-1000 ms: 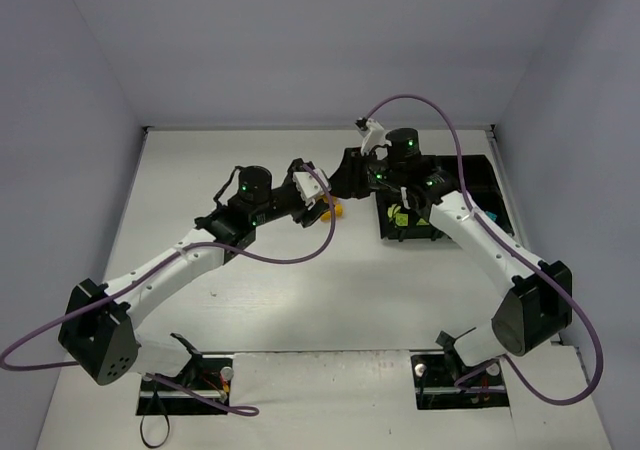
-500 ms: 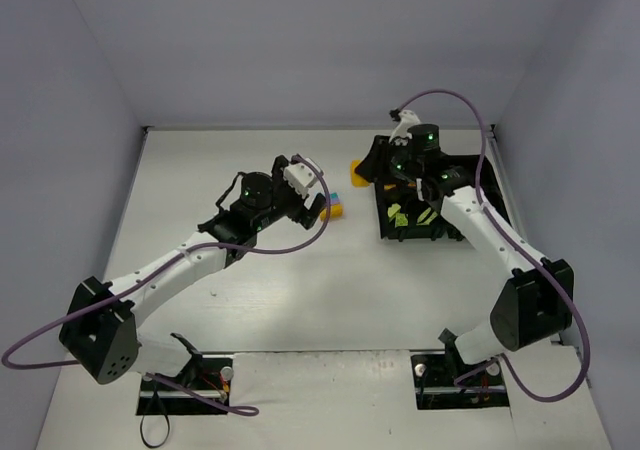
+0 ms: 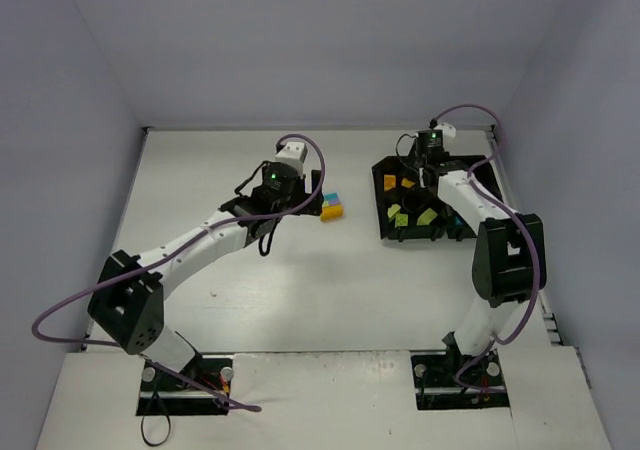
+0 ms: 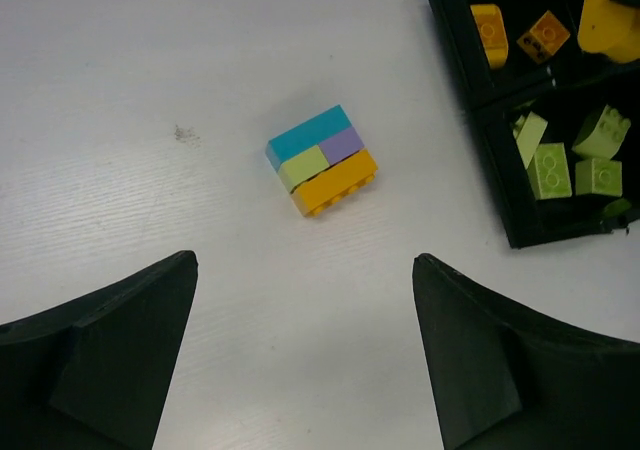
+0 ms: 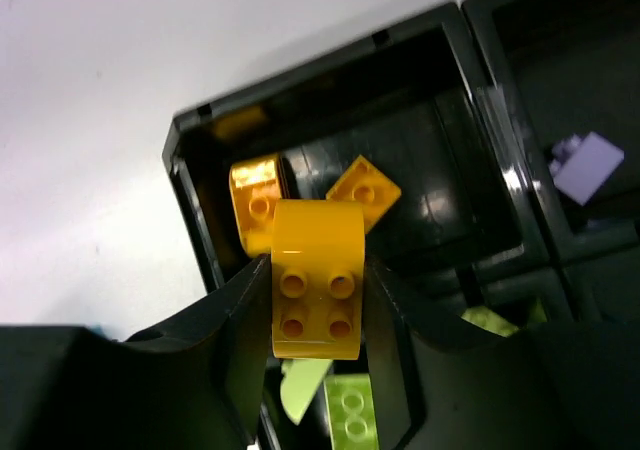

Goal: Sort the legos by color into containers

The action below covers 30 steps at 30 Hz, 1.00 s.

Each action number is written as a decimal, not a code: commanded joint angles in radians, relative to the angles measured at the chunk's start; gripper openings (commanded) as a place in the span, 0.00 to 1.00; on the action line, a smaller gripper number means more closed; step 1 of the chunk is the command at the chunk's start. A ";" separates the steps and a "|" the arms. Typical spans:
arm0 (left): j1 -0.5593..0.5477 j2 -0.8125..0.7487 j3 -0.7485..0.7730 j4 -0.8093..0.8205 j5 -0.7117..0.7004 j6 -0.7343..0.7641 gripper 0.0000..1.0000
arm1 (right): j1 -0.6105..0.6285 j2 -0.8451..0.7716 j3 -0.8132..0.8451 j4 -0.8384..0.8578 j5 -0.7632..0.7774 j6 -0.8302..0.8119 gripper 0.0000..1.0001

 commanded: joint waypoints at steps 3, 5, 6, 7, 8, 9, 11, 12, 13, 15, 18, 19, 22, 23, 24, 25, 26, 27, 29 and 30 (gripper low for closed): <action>-0.011 0.095 0.201 -0.166 -0.120 -0.264 0.82 | -0.001 0.062 0.103 0.091 0.100 0.060 0.43; -0.016 0.146 0.314 -0.280 -0.154 -0.299 0.82 | -0.001 0.070 0.120 0.099 0.094 0.061 0.53; -0.026 0.192 0.345 -0.309 -0.175 -0.308 0.82 | -0.001 0.068 0.125 0.104 0.090 0.061 0.56; -0.029 0.209 0.370 -0.349 -0.186 -0.322 0.82 | -0.003 0.070 0.133 0.107 0.089 0.061 0.58; -0.031 0.226 0.400 -0.354 -0.185 -0.324 0.82 | -0.003 0.070 0.134 0.108 0.088 0.058 0.59; -0.032 0.250 0.408 -0.354 -0.182 -0.331 0.82 | -0.004 0.071 0.139 0.108 0.088 0.057 0.60; -0.032 0.275 0.426 -0.354 -0.182 -0.354 0.82 | -0.003 0.057 0.137 0.108 0.073 0.049 0.61; -0.032 0.301 0.437 -0.358 -0.185 -0.359 0.82 | -0.004 0.047 0.131 0.108 0.065 0.047 0.61; -0.032 0.315 0.448 -0.367 -0.189 -0.368 0.82 | -0.003 0.033 0.120 0.108 0.057 0.043 0.61; -0.032 0.364 0.491 -0.387 -0.194 -0.380 0.82 | -0.001 -0.015 0.087 0.108 0.031 0.038 0.61; -0.034 0.428 0.543 -0.398 -0.186 -0.397 0.82 | 0.000 -0.100 0.025 0.108 0.002 0.021 0.62; -0.034 0.444 0.557 -0.401 -0.188 -0.408 0.82 | 0.000 -0.149 0.007 0.108 0.001 0.011 0.62; -0.036 0.514 0.618 -0.417 -0.206 -0.414 0.82 | -0.001 -0.246 -0.062 0.108 -0.004 -0.006 0.62; -0.036 0.552 0.637 -0.423 -0.209 -0.414 0.82 | -0.001 -0.266 -0.077 0.107 -0.007 -0.017 0.62; -0.036 0.571 0.673 -0.435 -0.214 -0.414 0.82 | -0.001 -0.306 -0.112 0.107 -0.018 -0.020 0.62; -0.036 0.588 0.690 -0.444 -0.217 -0.416 0.82 | -0.001 -0.326 -0.130 0.105 -0.024 -0.022 0.62; -0.037 0.621 0.706 -0.455 -0.217 -0.419 0.82 | -0.001 -0.343 -0.146 0.104 -0.032 -0.019 0.63; -0.037 0.634 0.719 -0.467 -0.220 -0.422 0.82 | -0.001 -0.358 -0.180 0.104 -0.042 -0.016 0.63; -0.039 0.662 0.744 -0.469 -0.234 -0.428 0.82 | -0.001 -0.398 -0.226 0.102 -0.081 0.003 0.63; -0.039 0.671 0.747 -0.466 -0.237 -0.428 0.82 | -0.001 -0.409 -0.226 0.102 -0.096 0.006 0.63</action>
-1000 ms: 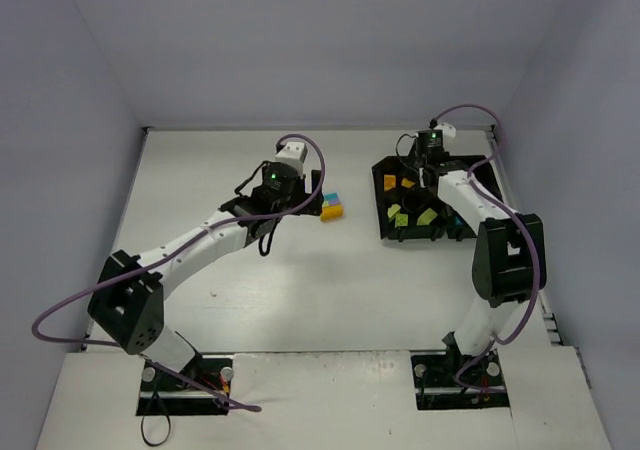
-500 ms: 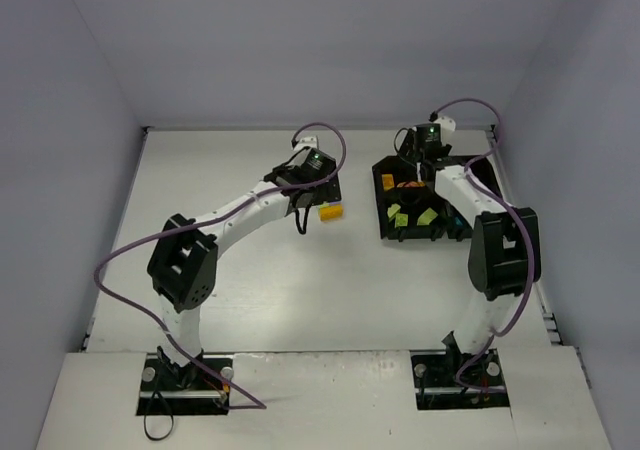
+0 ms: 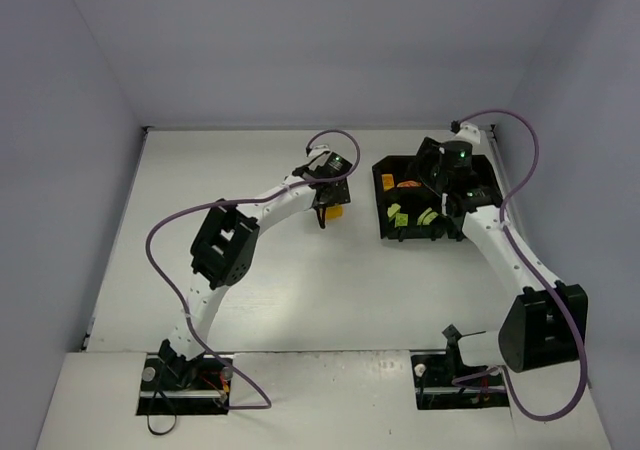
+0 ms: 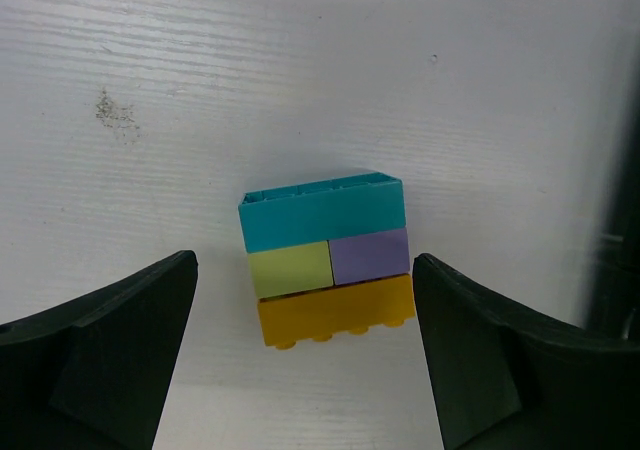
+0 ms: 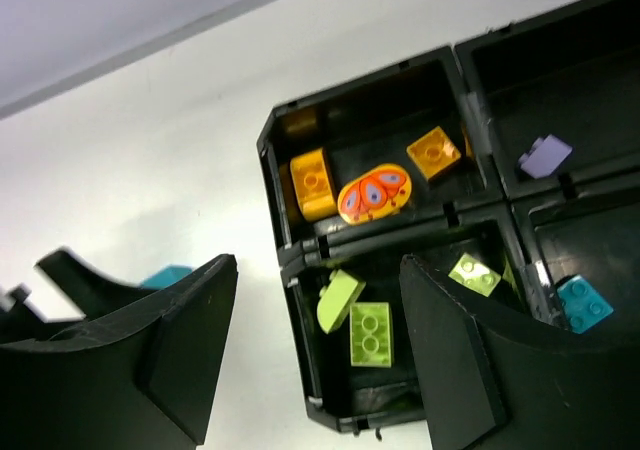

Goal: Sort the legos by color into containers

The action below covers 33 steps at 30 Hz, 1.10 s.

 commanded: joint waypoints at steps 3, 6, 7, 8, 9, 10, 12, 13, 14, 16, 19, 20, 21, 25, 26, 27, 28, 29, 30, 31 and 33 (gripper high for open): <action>-0.009 0.011 0.080 -0.031 -0.052 -0.026 0.82 | 0.001 -0.077 -0.089 0.029 -0.077 0.011 0.63; -0.010 0.040 0.100 -0.053 -0.056 -0.026 0.82 | 0.001 -0.104 -0.107 0.020 -0.078 0.002 0.63; -0.012 0.049 0.103 -0.059 -0.058 -0.026 0.81 | 0.001 -0.111 -0.113 0.015 -0.077 -0.001 0.63; -0.012 0.049 0.102 -0.069 -0.059 -0.028 0.80 | 0.001 -0.115 -0.118 0.014 -0.078 -0.004 0.63; -0.020 0.048 0.097 -0.071 -0.062 -0.023 0.78 | 0.003 -0.124 -0.121 0.012 -0.078 -0.008 0.63; -0.023 0.037 0.075 -0.070 -0.067 -0.019 0.68 | 0.003 -0.128 -0.129 0.011 -0.107 -0.011 0.63; -0.026 0.020 0.044 -0.056 -0.073 -0.008 0.57 | 0.003 -0.129 -0.132 0.011 -0.123 -0.014 0.63; -0.026 -0.003 0.009 -0.042 -0.073 -0.005 0.45 | 0.003 -0.128 -0.133 0.011 -0.130 -0.015 0.63; -0.026 -0.017 -0.011 -0.031 -0.081 0.018 0.39 | 0.004 -0.126 -0.133 0.011 -0.147 -0.017 0.63; -0.026 -0.072 -0.057 0.022 -0.093 0.056 0.25 | 0.006 -0.123 -0.127 0.011 -0.169 -0.026 0.63; -0.026 -0.170 -0.172 0.152 -0.099 0.196 0.03 | 0.004 -0.112 -0.112 0.008 -0.259 -0.047 0.61; -0.026 -0.198 -0.244 0.191 -0.096 0.290 0.00 | 0.007 -0.103 -0.091 0.006 -0.326 -0.054 0.61; -0.026 -0.265 -0.283 0.235 -0.092 0.341 0.00 | 0.009 -0.097 -0.078 -0.003 -0.362 -0.058 0.59; -0.026 -0.454 -0.505 0.575 -0.012 0.596 0.00 | 0.021 -0.046 0.004 -0.034 -0.521 -0.063 0.58; -0.026 -0.489 -0.550 0.628 0.014 0.695 0.00 | 0.035 -0.027 0.043 -0.037 -0.551 -0.060 0.58; -0.026 -0.556 -0.627 0.675 0.045 0.743 0.00 | 0.044 -0.016 0.061 -0.041 -0.610 -0.057 0.59; -0.027 -0.586 -0.665 0.761 0.094 0.818 0.00 | 0.053 -0.005 0.083 -0.043 -0.635 -0.055 0.60; -0.026 -0.612 -0.700 0.800 0.112 0.832 0.00 | 0.065 0.019 0.103 -0.046 -0.656 -0.051 0.62; -0.026 -0.662 -0.758 0.855 0.128 0.872 0.00 | 0.093 0.030 0.141 -0.049 -0.679 -0.050 0.65; -0.026 -0.687 -0.781 0.871 0.152 0.909 0.00 | 0.107 0.044 0.159 -0.050 -0.716 -0.050 0.67; -0.026 -0.748 -0.826 0.915 0.195 0.950 0.00 | 0.148 0.079 0.208 -0.052 -0.745 -0.051 0.70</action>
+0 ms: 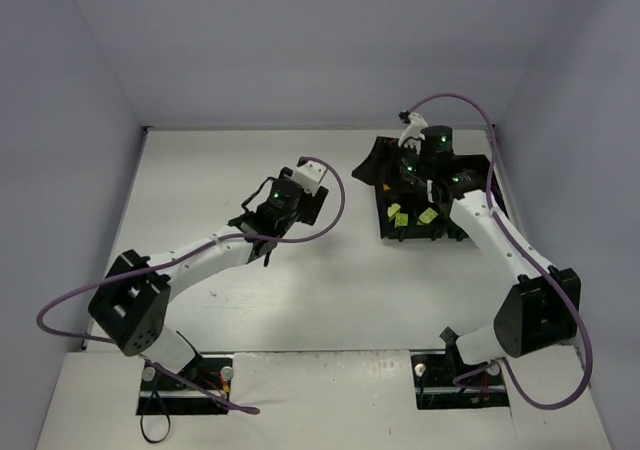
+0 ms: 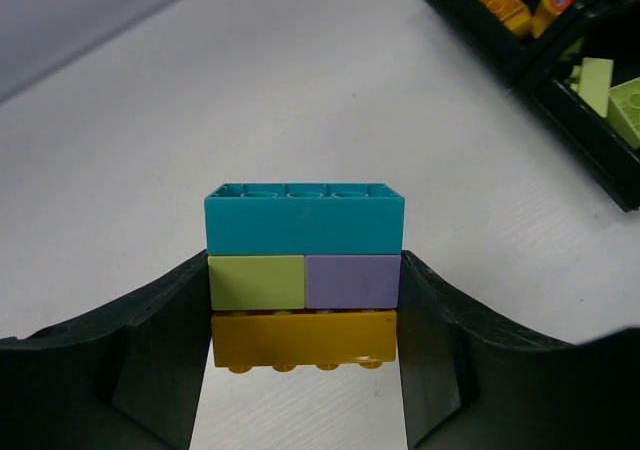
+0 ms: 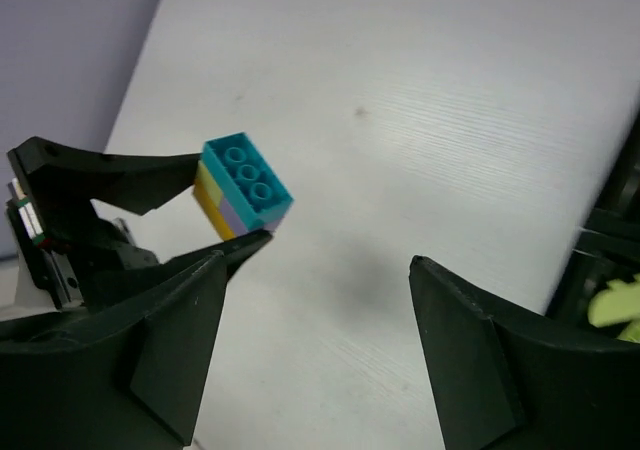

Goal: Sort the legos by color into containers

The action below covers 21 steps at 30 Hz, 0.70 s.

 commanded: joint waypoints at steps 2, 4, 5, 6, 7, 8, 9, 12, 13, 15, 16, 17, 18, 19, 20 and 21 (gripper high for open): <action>-0.002 -0.130 -0.092 0.268 0.162 0.241 0.00 | 0.073 0.060 0.115 0.031 -0.189 0.000 0.71; -0.002 -0.177 -0.166 0.348 0.213 0.312 0.00 | 0.099 0.084 0.146 0.031 -0.230 0.011 0.71; -0.002 -0.191 -0.192 0.376 0.264 0.330 0.00 | 0.110 0.090 0.153 0.031 -0.238 0.009 0.71; -0.002 -0.216 -0.213 0.432 0.282 0.341 0.00 | 0.118 0.094 0.161 0.031 -0.244 0.009 0.71; -0.002 -0.225 -0.229 0.452 0.291 0.347 0.00 | 0.128 0.099 0.170 0.031 -0.250 0.011 0.71; -0.002 -0.234 -0.246 0.459 0.300 0.347 0.00 | 0.133 0.111 0.173 0.031 -0.264 0.014 0.71; -0.002 -0.254 -0.250 0.459 0.305 0.349 0.00 | 0.136 0.114 0.176 0.031 -0.273 0.014 0.71; -0.002 -0.285 -0.264 0.480 0.314 0.343 0.00 | 0.151 0.136 0.182 0.031 -0.287 0.015 0.70; -0.002 -0.293 -0.269 0.488 0.322 0.341 0.00 | 0.152 0.140 0.182 0.031 -0.293 0.015 0.70; -0.002 -0.309 -0.275 0.505 0.343 0.337 0.00 | 0.164 0.147 0.186 0.031 -0.299 0.015 0.70; -0.002 -0.314 -0.275 0.508 0.348 0.330 0.00 | 0.171 0.154 0.183 0.031 -0.301 0.015 0.70; -0.002 -0.322 -0.277 0.512 0.349 0.324 0.00 | 0.175 0.159 0.182 0.031 -0.304 0.015 0.69; -0.002 -0.325 -0.281 0.528 0.358 0.320 0.00 | 0.176 0.160 0.179 0.031 -0.307 0.015 0.69; -0.002 -0.328 -0.281 0.532 0.365 0.317 0.00 | 0.181 0.165 0.179 0.031 -0.307 0.014 0.69; -0.002 -0.332 -0.281 0.532 0.374 0.317 0.00 | 0.187 0.166 0.179 0.031 -0.309 0.012 0.68; -0.002 -0.336 -0.283 0.532 0.383 0.315 0.00 | 0.191 0.168 0.181 0.031 -0.312 0.009 0.67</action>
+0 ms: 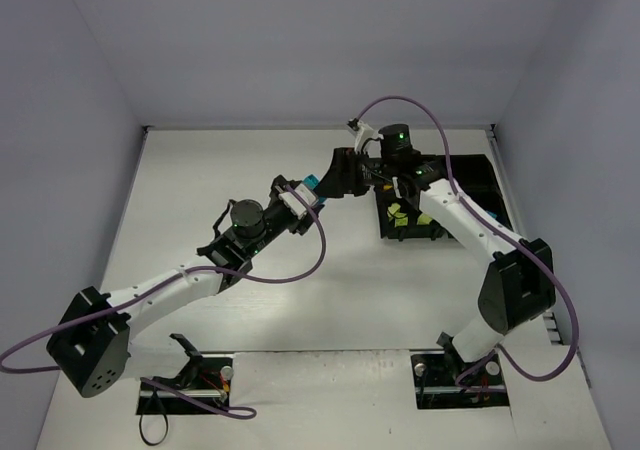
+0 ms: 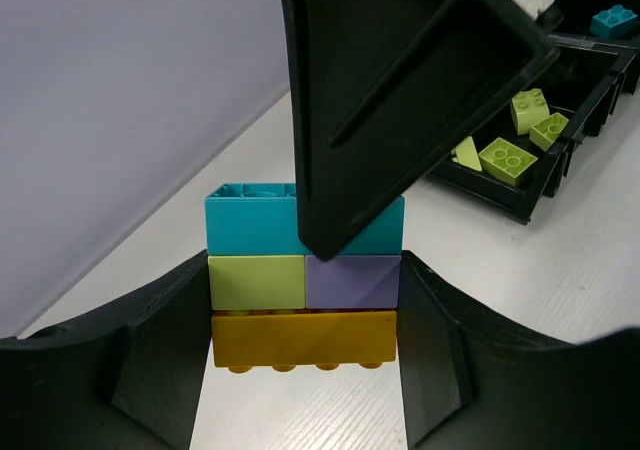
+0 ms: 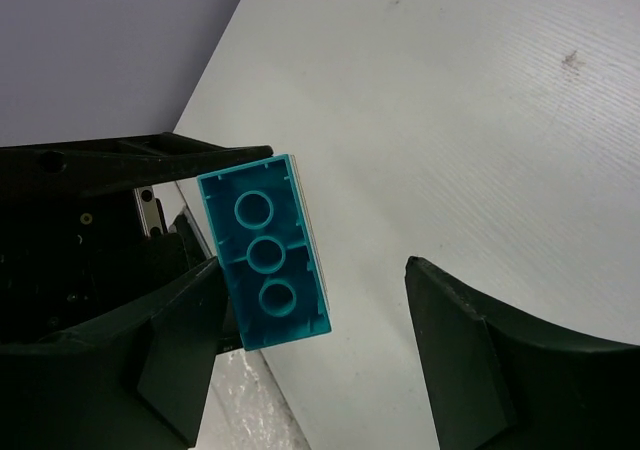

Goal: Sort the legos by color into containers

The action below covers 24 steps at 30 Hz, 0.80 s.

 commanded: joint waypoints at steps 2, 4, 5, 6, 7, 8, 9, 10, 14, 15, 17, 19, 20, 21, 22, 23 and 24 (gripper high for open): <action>-0.002 -0.037 0.014 0.137 0.073 -0.002 0.00 | 0.023 -0.003 0.054 0.038 -0.037 -0.005 0.64; -0.002 -0.037 0.011 0.143 0.079 -0.010 0.00 | 0.025 -0.003 0.056 0.038 -0.033 -0.010 0.59; -0.002 -0.035 0.013 0.145 0.080 -0.008 0.00 | 0.026 -0.005 0.056 0.038 -0.030 -0.015 0.52; -0.002 -0.033 0.014 0.142 0.081 -0.011 0.00 | 0.025 -0.008 0.056 0.038 -0.027 -0.016 0.49; -0.002 -0.032 0.013 0.142 0.084 -0.013 0.00 | 0.025 -0.008 0.054 0.038 -0.024 -0.016 0.40; -0.002 -0.032 0.013 0.140 0.086 -0.014 0.00 | 0.025 -0.009 0.053 0.038 -0.021 -0.021 0.35; -0.002 -0.030 0.011 0.139 0.086 -0.017 0.00 | 0.025 -0.014 0.053 0.038 -0.019 -0.022 0.30; -0.002 -0.029 0.008 0.139 0.086 -0.019 0.00 | 0.025 -0.017 0.053 0.038 -0.013 -0.024 0.21; 0.001 -0.018 -0.012 0.134 0.081 -0.036 0.00 | 0.022 -0.040 0.048 0.038 0.018 -0.038 0.08; 0.004 -0.015 -0.018 0.133 0.080 -0.049 0.00 | 0.017 -0.051 0.045 0.038 0.019 -0.044 0.06; 0.016 -0.006 -0.039 0.133 0.081 -0.085 0.00 | 0.008 -0.068 0.044 0.038 0.021 -0.045 0.00; 0.019 0.003 -0.054 0.110 0.072 -0.102 0.00 | -0.010 -0.084 0.041 0.038 0.019 -0.051 0.00; 0.019 0.008 -0.059 0.102 0.067 -0.106 0.00 | -0.017 -0.091 0.039 0.038 0.021 -0.054 0.00; 0.022 0.011 -0.065 0.096 0.064 -0.109 0.00 | -0.026 -0.095 0.037 0.038 0.022 -0.058 0.00; 0.026 0.017 -0.081 0.097 0.060 -0.112 0.00 | -0.044 -0.101 0.034 0.038 0.021 -0.058 0.00; 0.027 0.019 -0.088 0.099 0.060 -0.120 0.00 | -0.055 -0.111 0.031 0.038 0.018 -0.058 0.00; 0.032 0.023 -0.093 0.097 0.058 -0.122 0.00 | -0.064 -0.117 0.030 0.011 0.016 -0.059 0.00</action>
